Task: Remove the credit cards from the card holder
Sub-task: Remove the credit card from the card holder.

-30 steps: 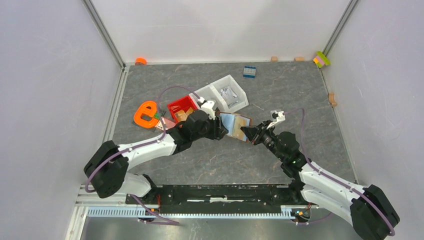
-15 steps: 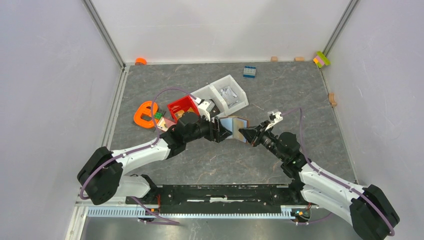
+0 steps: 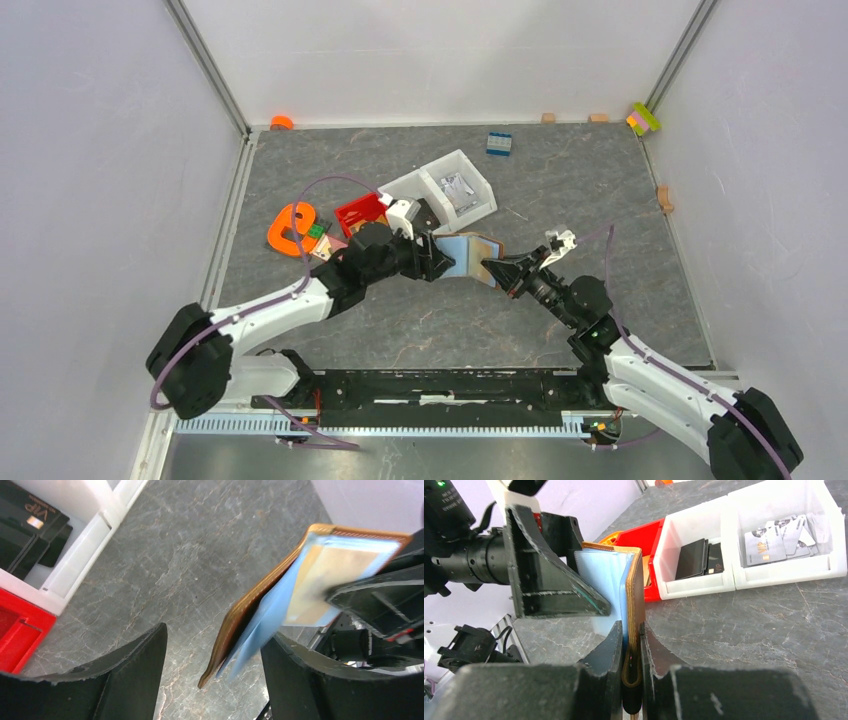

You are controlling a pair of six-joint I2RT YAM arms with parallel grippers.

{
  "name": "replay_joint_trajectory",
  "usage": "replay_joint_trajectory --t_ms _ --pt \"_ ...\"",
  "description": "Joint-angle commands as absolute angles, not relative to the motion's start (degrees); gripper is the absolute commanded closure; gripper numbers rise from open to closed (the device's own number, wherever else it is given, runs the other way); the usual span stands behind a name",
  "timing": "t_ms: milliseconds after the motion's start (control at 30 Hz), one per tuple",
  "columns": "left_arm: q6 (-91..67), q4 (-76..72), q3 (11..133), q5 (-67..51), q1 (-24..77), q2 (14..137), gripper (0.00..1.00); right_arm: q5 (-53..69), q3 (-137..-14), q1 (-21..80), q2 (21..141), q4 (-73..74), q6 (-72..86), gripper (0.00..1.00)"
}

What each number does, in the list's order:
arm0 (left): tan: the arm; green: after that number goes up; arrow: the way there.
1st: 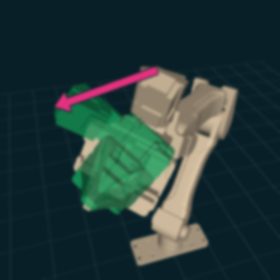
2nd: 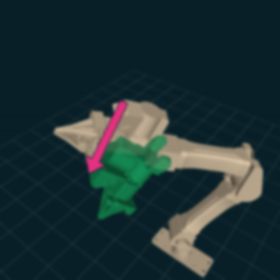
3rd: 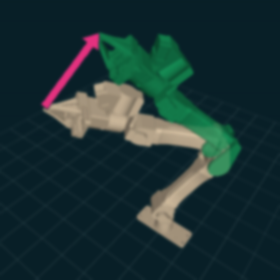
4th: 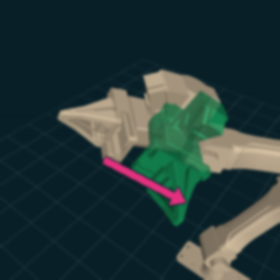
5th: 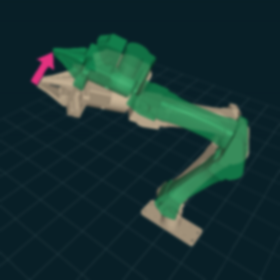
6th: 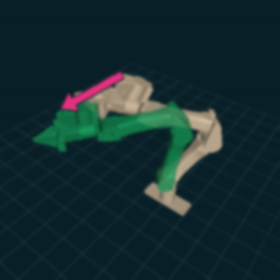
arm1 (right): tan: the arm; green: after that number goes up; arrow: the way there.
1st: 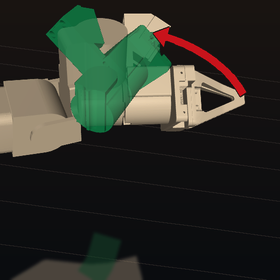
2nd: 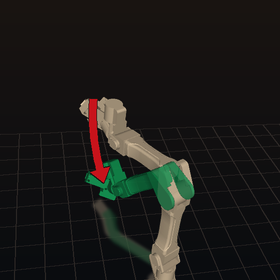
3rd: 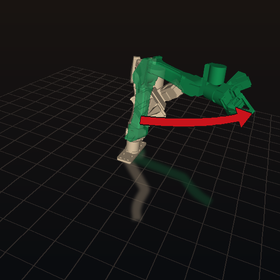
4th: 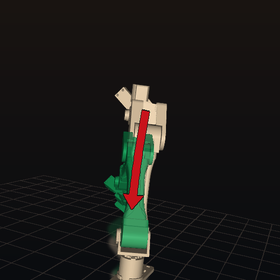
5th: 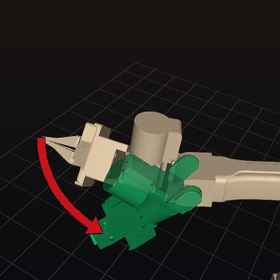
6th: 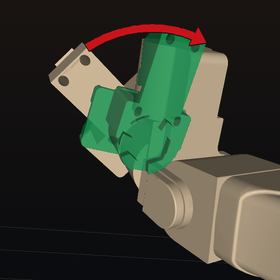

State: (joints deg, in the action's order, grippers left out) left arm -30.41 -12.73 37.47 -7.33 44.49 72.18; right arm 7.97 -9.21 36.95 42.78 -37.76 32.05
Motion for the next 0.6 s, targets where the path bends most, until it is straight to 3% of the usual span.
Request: replay_joint_trajectory --t_ms 0,167,333,467,567 --pt "-30.2 -11.9 38.1 -4.3 44.7 66.4 0.25 10.0 -8.4 36.9 41.1 -44.2 32.1 1.0" --pt "-31.5 -8.8 43.2 -5.3 45.1 68.7 0.24 10.4 -8.3 36.9 41.2 -44.8 32.9 1.0" --pt "-27.5 -15.8 43.7 -9.0 45.1 73.0 0.26 9.9 -8.0 36.9 41.2 -45.0 32.7 1.0" --pt "-27.4 -19.9 40.7 -12.6 45.1 71.7 0.36 9.1 -7.9 36.9 42.0 -45.1 32.9 0.99" --pt "-27.8 -24.7 37.9 -13.9 45.2 69.8 0.56 9.2 -8.0 36.9 43.3 -45.5 33.0 0.99"
